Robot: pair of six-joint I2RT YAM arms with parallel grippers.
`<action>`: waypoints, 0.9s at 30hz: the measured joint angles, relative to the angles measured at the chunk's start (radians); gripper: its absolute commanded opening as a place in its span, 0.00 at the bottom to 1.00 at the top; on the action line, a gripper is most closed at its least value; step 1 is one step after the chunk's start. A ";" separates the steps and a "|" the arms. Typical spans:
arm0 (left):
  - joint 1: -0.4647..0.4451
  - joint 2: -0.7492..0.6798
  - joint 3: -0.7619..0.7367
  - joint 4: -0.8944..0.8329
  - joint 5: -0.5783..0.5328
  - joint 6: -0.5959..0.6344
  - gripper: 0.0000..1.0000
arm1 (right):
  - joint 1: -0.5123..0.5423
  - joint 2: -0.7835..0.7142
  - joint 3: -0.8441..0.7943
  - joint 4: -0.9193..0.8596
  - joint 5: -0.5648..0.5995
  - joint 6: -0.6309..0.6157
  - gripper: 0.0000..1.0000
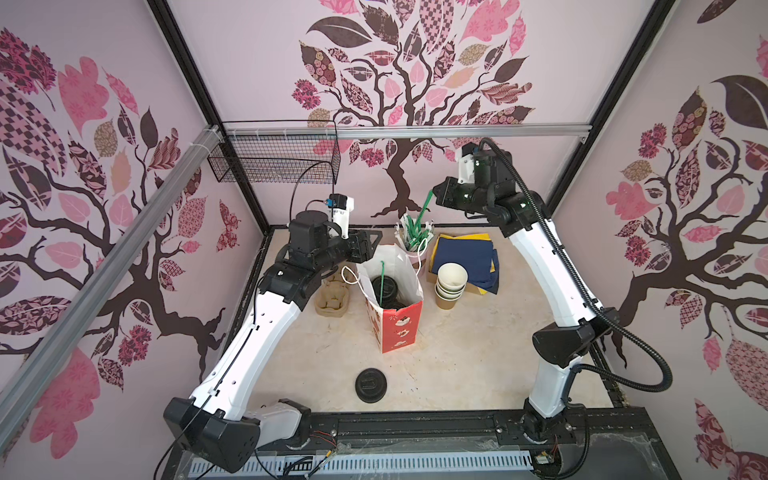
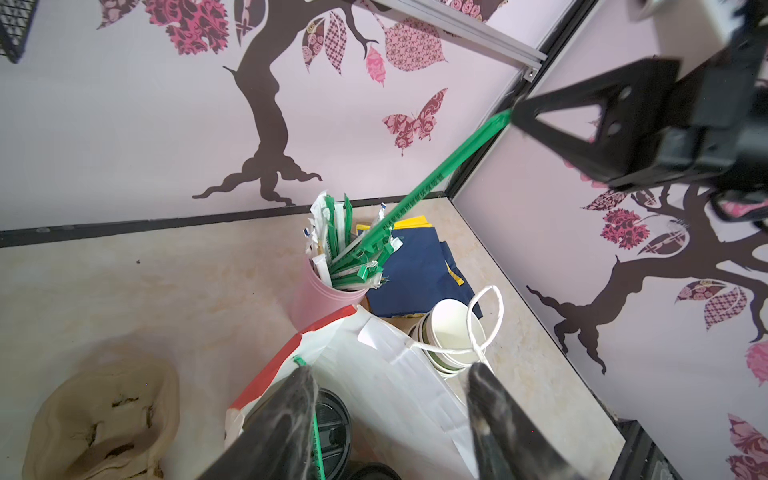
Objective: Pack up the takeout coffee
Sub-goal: 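Carry the straw over the bag and drop it inside with the right gripper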
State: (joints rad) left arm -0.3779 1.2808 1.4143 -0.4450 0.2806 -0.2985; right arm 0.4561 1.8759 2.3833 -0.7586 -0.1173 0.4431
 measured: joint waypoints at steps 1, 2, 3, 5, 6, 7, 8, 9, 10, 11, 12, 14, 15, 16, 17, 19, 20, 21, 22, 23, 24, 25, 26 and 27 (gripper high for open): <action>-0.004 0.003 0.000 0.004 -0.009 0.001 0.61 | 0.000 0.000 0.033 -0.010 0.000 -0.006 0.00; -0.004 0.003 0.000 0.007 -0.023 0.000 0.61 | 0.000 -0.003 0.062 -0.019 0.000 -0.014 0.00; -0.004 0.001 0.000 0.011 -0.038 -0.005 0.62 | 0.000 -0.008 0.080 -0.025 0.001 -0.020 0.00; -0.003 -0.018 0.000 0.012 -0.100 -0.029 0.63 | 0.000 -0.031 0.100 -0.035 0.001 -0.031 0.00; -0.003 -0.031 0.000 0.007 -0.130 -0.043 0.63 | 0.000 -0.045 0.101 -0.039 0.000 -0.035 0.00; -0.002 -0.049 0.000 -0.002 -0.166 -0.058 0.63 | 0.000 -0.063 0.101 -0.043 -0.001 -0.041 0.00; -0.001 -0.071 0.000 -0.014 -0.195 -0.077 0.63 | 0.000 -0.080 0.101 -0.046 -0.004 -0.045 0.00; 0.002 -0.093 0.000 -0.029 -0.226 -0.096 0.64 | 0.000 -0.094 0.101 -0.048 -0.008 -0.048 0.00; 0.006 -0.118 0.000 -0.048 -0.252 -0.116 0.64 | 0.000 -0.112 0.101 -0.049 -0.014 -0.051 0.00; 0.011 -0.143 0.000 -0.072 -0.278 -0.140 0.64 | 0.000 -0.129 0.101 -0.050 -0.024 -0.055 0.00; 0.017 -0.164 0.000 -0.097 -0.299 -0.162 0.64 | 0.000 -0.143 0.101 -0.050 -0.034 -0.058 0.00; 0.031 -0.202 0.000 -0.158 -0.330 -0.213 0.64 | 0.000 -0.175 0.101 -0.055 -0.063 -0.059 0.00; 0.036 -0.213 0.000 -0.184 -0.338 -0.234 0.65 | 0.000 -0.186 0.101 -0.058 -0.078 -0.059 0.00; 0.041 -0.224 -0.001 -0.219 -0.345 -0.261 0.65 | 0.000 -0.198 0.101 -0.063 -0.098 -0.059 0.00; 0.042 -0.232 -0.002 -0.249 -0.346 -0.285 0.66 | 0.000 -0.208 0.101 -0.070 -0.123 -0.058 0.00; 0.042 -0.242 -0.006 -0.295 -0.341 -0.325 0.66 | 0.005 -0.221 0.101 -0.083 -0.163 -0.057 0.00; 0.042 -0.249 -0.012 -0.318 -0.335 -0.348 0.67 | 0.014 -0.228 0.096 -0.091 -0.177 -0.058 0.00; 0.043 -0.254 -0.018 -0.335 -0.327 -0.365 0.67 | 0.026 -0.232 0.090 -0.098 -0.184 -0.059 0.00; 0.043 -0.261 -0.025 -0.352 -0.317 -0.385 0.67 | 0.045 -0.237 0.081 -0.107 -0.192 -0.062 0.00; 0.043 -0.267 -0.034 -0.368 -0.303 -0.404 0.68 | 0.068 -0.240 0.071 -0.117 -0.199 -0.066 0.00; 0.043 -0.273 -0.042 -0.378 -0.292 -0.417 0.68 | 0.092 -0.241 0.060 -0.129 -0.204 -0.070 0.00; 0.043 -0.278 -0.051 -0.389 -0.278 -0.433 0.69 | 0.120 -0.241 0.047 -0.145 -0.209 -0.076 0.00; 0.043 -0.284 -0.063 -0.397 -0.260 -0.446 0.70 | 0.141 -0.241 0.031 -0.158 -0.212 -0.080 0.00; 0.043 -0.288 -0.074 -0.399 -0.248 -0.457 0.70 | 0.158 -0.241 0.012 -0.166 -0.216 -0.084 0.00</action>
State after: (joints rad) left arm -0.3351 0.9928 1.3407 -0.8444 0.0330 -0.7559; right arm 0.6140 1.6348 2.3951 -0.9249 -0.3332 0.3588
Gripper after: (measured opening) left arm 0.690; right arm 0.042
